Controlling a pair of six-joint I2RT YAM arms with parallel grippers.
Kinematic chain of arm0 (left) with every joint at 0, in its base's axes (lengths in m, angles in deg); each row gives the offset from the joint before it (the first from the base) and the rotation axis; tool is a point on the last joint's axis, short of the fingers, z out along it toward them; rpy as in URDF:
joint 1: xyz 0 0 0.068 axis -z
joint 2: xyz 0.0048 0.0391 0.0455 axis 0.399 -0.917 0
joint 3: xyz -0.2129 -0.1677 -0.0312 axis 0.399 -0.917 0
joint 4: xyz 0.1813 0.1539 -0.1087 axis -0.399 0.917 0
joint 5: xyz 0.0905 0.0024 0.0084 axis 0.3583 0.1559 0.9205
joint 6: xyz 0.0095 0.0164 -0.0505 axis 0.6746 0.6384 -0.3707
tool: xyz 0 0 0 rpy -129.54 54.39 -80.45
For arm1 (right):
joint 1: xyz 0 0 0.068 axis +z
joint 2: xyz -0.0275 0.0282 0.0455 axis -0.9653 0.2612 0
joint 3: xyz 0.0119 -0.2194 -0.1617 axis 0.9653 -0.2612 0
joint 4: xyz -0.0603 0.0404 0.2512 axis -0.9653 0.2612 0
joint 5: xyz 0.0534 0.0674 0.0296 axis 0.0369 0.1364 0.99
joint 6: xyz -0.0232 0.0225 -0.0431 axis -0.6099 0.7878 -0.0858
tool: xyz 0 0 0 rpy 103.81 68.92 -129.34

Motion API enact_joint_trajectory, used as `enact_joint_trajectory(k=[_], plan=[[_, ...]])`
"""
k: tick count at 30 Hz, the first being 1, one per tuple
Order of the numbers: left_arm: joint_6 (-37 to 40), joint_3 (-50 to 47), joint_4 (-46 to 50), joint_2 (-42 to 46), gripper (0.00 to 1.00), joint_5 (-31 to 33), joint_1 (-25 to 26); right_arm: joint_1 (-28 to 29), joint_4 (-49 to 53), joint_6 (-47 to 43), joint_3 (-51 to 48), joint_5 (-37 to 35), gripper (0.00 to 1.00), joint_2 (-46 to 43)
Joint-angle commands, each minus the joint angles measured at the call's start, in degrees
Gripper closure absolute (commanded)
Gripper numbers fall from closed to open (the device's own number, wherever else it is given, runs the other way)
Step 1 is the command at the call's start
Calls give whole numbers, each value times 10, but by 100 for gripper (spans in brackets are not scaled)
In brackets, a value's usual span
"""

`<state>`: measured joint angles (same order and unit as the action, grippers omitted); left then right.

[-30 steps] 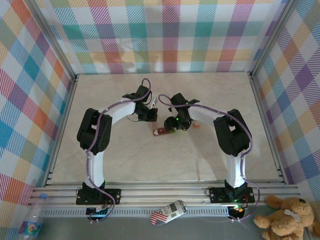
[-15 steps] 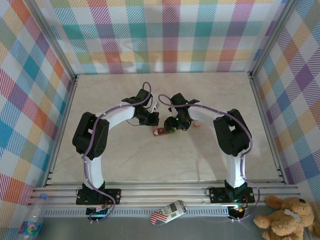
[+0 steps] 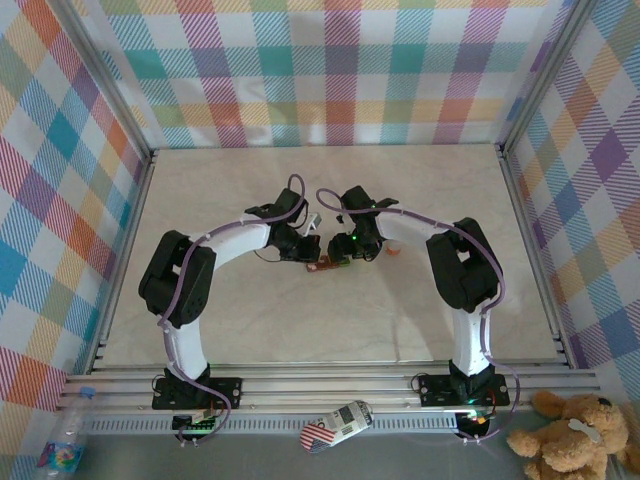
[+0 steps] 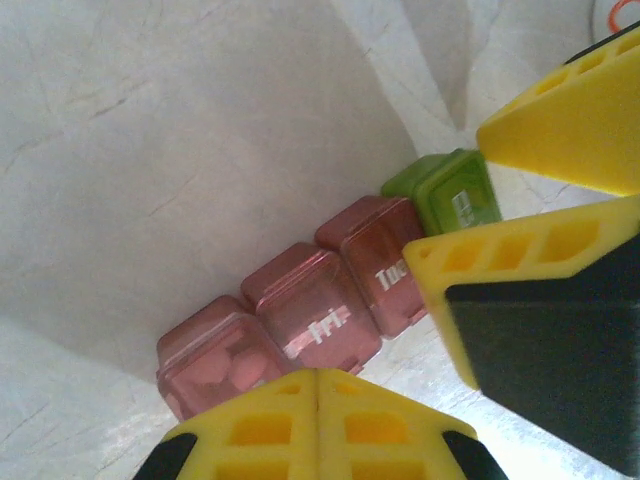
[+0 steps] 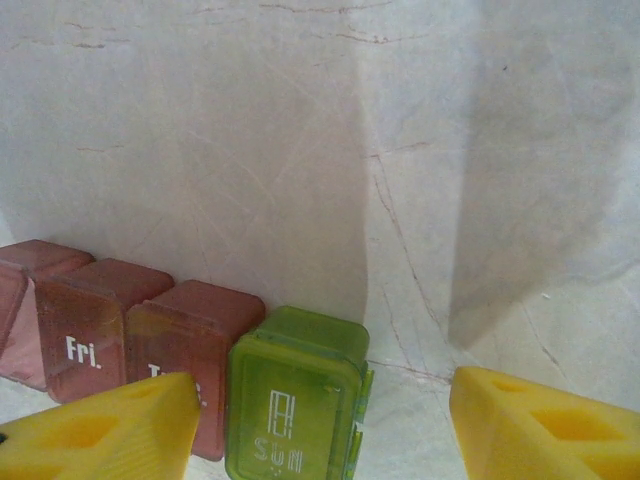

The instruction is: Sort the pills into containers

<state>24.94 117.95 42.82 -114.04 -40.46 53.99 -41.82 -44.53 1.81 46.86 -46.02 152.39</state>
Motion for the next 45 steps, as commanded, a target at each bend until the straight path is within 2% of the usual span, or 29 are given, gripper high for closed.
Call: enact_joint_trajectory(k=[1, 33, 37, 39, 44, 45], plan=[[-10, -14, -5, 19, 100, 9, 7, 4, 17, 7, 3, -30, 33, 28], [4, -41, -4, -14, 98, 85, 23, 4, 26, 10, 14, -28, 33, 23], [9, -8, 1, 5, 85, 95, 23, 3, 49, 5, 52, -26, 33, 16], [11, 11, -1, 19, 74, 106, 22, 0, 60, 6, 82, -23, 32, 8], [0, 61, -16, 61, 31, 153, 9, -17, 67, 29, 147, -19, 28, -23], [-3, 68, -19, 70, 19, 157, 5, -21, 67, 33, 155, -16, 27, -29]])
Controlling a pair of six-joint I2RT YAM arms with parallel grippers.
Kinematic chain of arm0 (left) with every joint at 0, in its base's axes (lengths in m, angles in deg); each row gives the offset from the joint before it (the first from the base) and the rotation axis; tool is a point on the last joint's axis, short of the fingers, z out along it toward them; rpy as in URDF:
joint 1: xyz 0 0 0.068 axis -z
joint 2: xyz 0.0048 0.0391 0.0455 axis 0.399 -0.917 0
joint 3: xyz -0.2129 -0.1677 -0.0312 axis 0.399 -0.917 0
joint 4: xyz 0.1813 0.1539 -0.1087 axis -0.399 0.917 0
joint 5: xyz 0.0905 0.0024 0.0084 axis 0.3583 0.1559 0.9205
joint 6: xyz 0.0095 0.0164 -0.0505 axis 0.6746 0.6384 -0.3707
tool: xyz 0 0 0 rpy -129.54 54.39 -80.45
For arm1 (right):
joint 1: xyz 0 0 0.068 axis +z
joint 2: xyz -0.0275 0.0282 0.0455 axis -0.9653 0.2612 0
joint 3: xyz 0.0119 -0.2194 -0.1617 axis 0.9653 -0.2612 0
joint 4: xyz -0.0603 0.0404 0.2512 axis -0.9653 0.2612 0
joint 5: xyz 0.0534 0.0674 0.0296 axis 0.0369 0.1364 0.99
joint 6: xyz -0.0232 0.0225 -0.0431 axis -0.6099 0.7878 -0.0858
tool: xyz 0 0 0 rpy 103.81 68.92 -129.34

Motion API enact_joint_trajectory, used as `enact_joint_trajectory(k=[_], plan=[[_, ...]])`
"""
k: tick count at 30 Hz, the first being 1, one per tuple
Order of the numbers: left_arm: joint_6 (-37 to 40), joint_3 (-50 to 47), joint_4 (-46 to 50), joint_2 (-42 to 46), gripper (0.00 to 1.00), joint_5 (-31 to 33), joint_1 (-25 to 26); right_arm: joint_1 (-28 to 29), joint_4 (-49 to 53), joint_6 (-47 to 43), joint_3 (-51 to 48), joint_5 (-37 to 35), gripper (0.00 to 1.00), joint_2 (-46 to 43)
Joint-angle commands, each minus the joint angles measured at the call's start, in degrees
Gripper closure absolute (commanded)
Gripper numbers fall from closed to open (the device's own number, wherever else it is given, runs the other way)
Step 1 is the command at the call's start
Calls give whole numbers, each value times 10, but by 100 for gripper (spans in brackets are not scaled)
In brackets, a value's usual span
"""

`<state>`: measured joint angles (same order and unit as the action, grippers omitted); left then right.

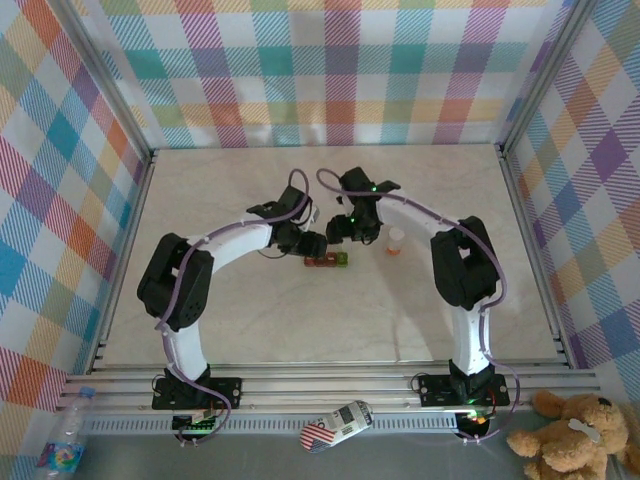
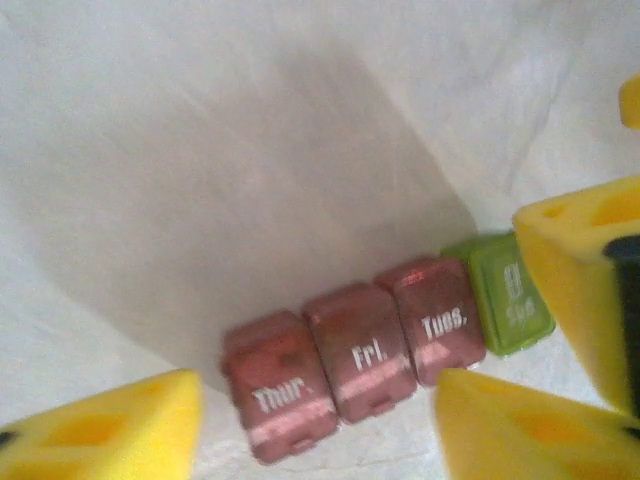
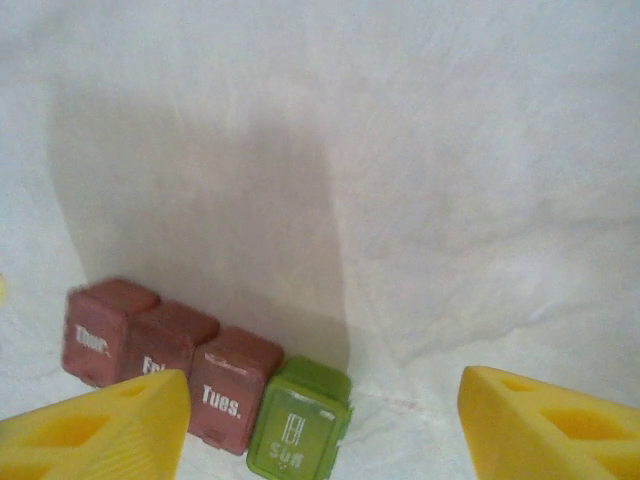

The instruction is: Sort the pills into containers

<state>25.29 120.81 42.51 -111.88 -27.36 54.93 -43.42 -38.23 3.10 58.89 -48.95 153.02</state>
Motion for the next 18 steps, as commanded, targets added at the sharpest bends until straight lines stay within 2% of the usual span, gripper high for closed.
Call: enact_joint_trajectory(k=[1, 2, 7, 10, 11, 12, 16, 18], plan=[[-8, 46, -21, 61, 7, 31, -9, -11, 5, 23, 44, 15, 27, -44], [-7, 51, -25, 75, 0, 37, -13, -17, 6, 26, 50, 16, 26, -54], [3, 49, -58, 156, 0, 83, -29, -54, -6, 31, 42, 18, 18, -116], [14, 27, -88, 215, 0, 120, -40, -81, -31, 30, 7, 9, 8, -176], [21, 18, -98, 236, 0, 142, -43, -91, -40, 28, -6, 1, 0, -198], [25, 8, -120, 254, 0, 163, -45, -98, -47, 24, -17, -8, 1, -215], [87, -68, -216, 327, 0, 237, -54, -118, -61, -4, -58, -104, 1, -281], [133, -131, -305, 361, 0, 246, -61, -127, -85, -16, -93, -159, 1, -313]])
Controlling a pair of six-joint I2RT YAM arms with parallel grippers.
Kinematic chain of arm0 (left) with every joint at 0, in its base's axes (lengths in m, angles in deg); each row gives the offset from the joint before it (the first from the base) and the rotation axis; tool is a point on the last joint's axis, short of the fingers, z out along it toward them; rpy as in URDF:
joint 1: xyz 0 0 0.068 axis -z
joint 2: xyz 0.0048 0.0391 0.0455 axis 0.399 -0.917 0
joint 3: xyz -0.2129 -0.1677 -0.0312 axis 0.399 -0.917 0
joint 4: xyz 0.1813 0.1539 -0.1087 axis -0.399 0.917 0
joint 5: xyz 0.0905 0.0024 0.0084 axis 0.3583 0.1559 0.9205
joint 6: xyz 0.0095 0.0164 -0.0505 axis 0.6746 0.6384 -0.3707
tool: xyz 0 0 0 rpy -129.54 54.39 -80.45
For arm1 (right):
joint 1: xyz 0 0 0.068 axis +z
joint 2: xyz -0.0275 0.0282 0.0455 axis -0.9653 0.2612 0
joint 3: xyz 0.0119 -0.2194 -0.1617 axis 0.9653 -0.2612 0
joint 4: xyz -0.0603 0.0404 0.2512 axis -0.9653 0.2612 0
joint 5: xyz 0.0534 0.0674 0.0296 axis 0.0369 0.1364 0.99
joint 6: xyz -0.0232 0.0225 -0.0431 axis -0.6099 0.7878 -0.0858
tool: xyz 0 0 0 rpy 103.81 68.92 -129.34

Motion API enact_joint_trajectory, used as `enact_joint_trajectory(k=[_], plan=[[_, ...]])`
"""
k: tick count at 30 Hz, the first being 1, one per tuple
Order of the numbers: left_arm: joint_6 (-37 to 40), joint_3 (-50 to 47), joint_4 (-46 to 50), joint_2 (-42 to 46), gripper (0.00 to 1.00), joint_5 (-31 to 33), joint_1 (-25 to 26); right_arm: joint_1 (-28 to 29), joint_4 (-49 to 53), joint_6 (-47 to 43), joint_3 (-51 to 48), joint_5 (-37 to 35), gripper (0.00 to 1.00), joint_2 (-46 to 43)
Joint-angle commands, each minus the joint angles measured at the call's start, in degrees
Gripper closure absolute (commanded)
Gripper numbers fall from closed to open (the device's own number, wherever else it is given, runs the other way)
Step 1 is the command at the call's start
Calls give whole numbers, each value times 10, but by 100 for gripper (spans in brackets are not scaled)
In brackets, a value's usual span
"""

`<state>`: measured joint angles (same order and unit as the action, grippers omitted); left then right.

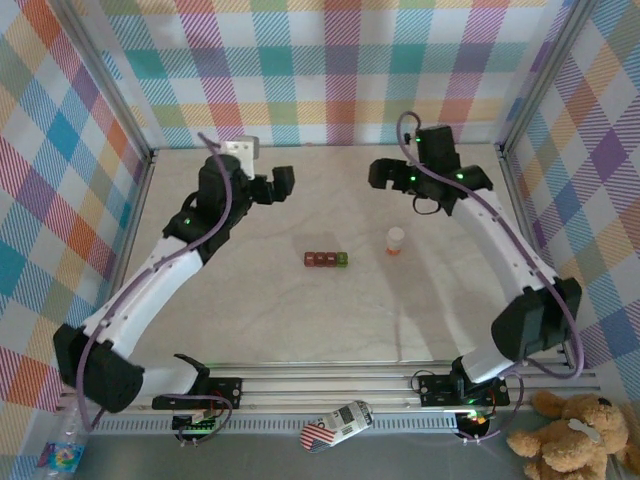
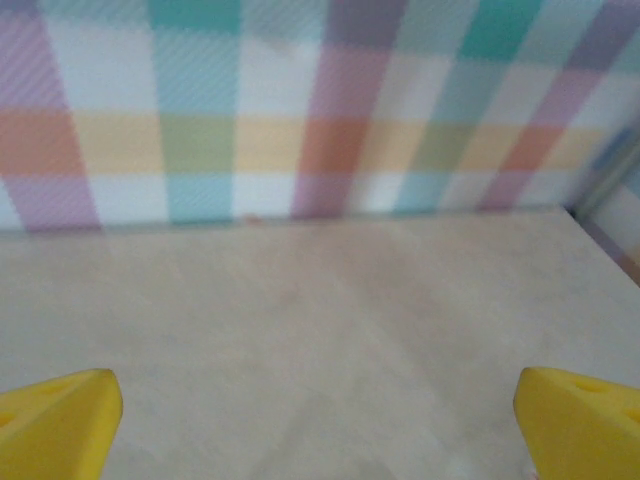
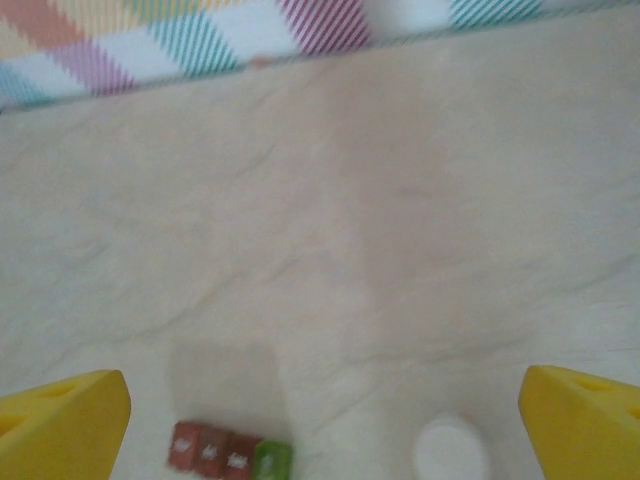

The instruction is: Sort the pills into containers

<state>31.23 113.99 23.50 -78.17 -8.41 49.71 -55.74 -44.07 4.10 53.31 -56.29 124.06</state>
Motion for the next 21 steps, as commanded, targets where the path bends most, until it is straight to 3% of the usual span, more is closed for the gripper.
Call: enact_joint_trajectory(k=[1, 8, 13, 21], plan=[[91, -96, -156, 39, 0, 65, -13, -15, -43, -25, -59, -108, 1, -40], [108, -212, -192, 68, 0, 101, -86, -94, -271, -44, -284, -172, 1, -150], [95, -335, -277, 82, 0, 113, -127, -137, -305, -53, -365, -192, 1, -155], [76, -447, -382, 26, 0, 105, -165, -148, -443, -111, -493, -208, 1, -142]])
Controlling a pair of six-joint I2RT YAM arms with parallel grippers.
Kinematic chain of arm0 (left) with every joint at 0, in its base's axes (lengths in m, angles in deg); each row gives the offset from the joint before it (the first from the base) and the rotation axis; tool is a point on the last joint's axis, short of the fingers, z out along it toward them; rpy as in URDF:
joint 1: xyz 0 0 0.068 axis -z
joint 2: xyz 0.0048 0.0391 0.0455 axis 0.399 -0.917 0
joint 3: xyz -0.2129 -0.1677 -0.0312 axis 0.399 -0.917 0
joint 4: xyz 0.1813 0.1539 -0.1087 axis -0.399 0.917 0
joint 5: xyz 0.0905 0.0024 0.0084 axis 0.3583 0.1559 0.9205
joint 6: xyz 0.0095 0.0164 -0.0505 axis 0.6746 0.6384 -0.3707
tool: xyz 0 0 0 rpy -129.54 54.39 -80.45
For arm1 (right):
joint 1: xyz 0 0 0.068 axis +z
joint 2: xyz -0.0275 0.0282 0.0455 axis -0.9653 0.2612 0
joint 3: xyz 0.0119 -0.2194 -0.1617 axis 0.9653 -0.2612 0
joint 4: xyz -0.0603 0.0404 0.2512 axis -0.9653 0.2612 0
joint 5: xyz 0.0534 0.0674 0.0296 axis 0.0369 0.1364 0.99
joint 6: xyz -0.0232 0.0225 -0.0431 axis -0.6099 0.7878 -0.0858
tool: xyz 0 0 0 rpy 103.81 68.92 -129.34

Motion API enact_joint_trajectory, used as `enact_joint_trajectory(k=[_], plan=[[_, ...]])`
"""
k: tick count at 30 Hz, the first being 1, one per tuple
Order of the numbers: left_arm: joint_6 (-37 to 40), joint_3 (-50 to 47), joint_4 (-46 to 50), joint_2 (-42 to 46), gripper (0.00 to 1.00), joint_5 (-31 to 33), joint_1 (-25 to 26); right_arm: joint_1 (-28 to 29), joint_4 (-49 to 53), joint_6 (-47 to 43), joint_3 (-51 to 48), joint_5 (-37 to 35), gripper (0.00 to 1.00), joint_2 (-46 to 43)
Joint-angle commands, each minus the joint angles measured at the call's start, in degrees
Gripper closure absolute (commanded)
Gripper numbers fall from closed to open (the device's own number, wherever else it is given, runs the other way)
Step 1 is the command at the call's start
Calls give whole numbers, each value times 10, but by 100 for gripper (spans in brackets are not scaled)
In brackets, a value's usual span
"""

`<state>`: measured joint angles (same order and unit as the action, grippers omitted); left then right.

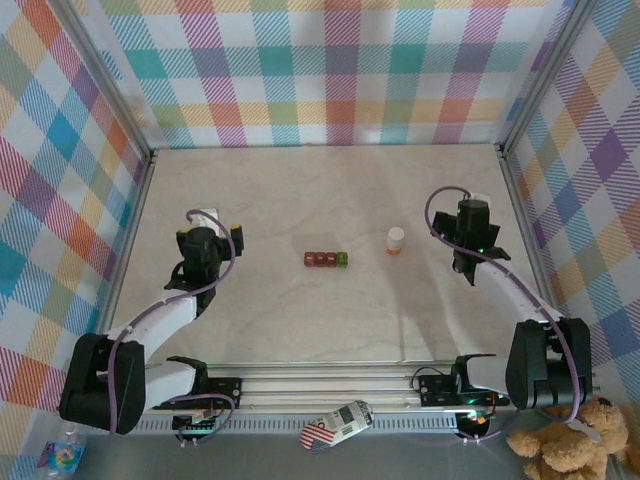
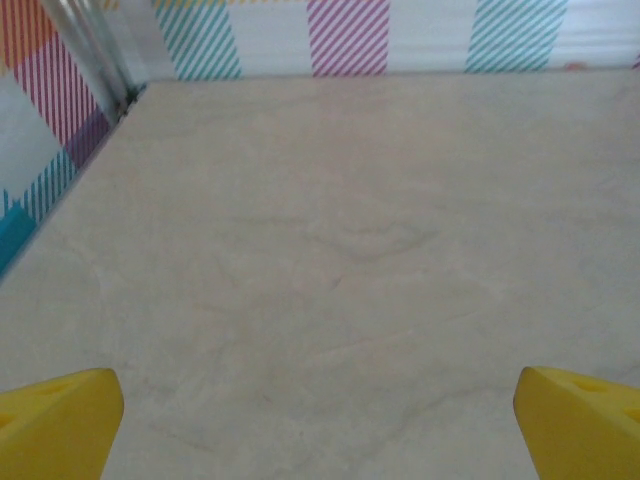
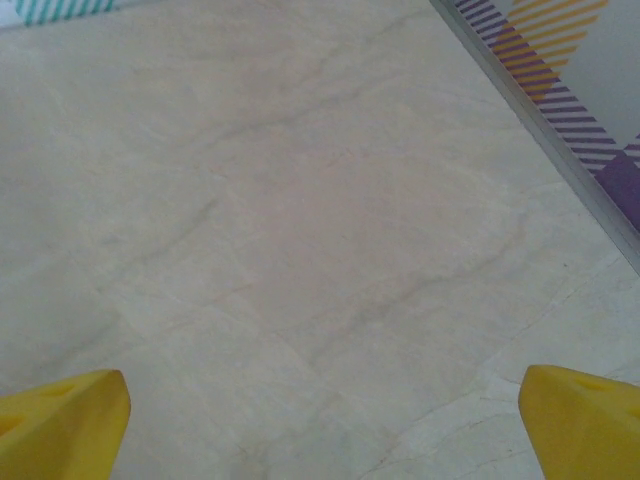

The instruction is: Sort the pills into containers

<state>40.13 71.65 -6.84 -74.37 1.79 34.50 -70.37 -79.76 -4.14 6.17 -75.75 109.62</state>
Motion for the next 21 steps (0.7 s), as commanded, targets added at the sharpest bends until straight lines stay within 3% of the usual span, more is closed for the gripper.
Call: enact_joint_trajectory(k=[1, 12, 16, 18, 19, 21], plan=[[-13, -32, -93, -22, 0, 0, -15, -2, -98, -28, -28, -13, 1, 9], [-1, -29, -212, -168, 0, -115, -43, -3, -459, -68, -165, 57, 1, 124], [5, -23, -240, -214, 0, -156, -53, -14, -458, -86, -161, 145, 1, 141], [-5, -12, -218, -217, 0, -177, -69, -23, -542, -88, -184, 160, 1, 171], [-12, -11, -226, -222, 0, -190, -78, -24, -478, -88, -171, 178, 1, 155], [-16, -8, -219, -223, 0, -198, -83, -36, -476, -82, -159, 202, 1, 164]])
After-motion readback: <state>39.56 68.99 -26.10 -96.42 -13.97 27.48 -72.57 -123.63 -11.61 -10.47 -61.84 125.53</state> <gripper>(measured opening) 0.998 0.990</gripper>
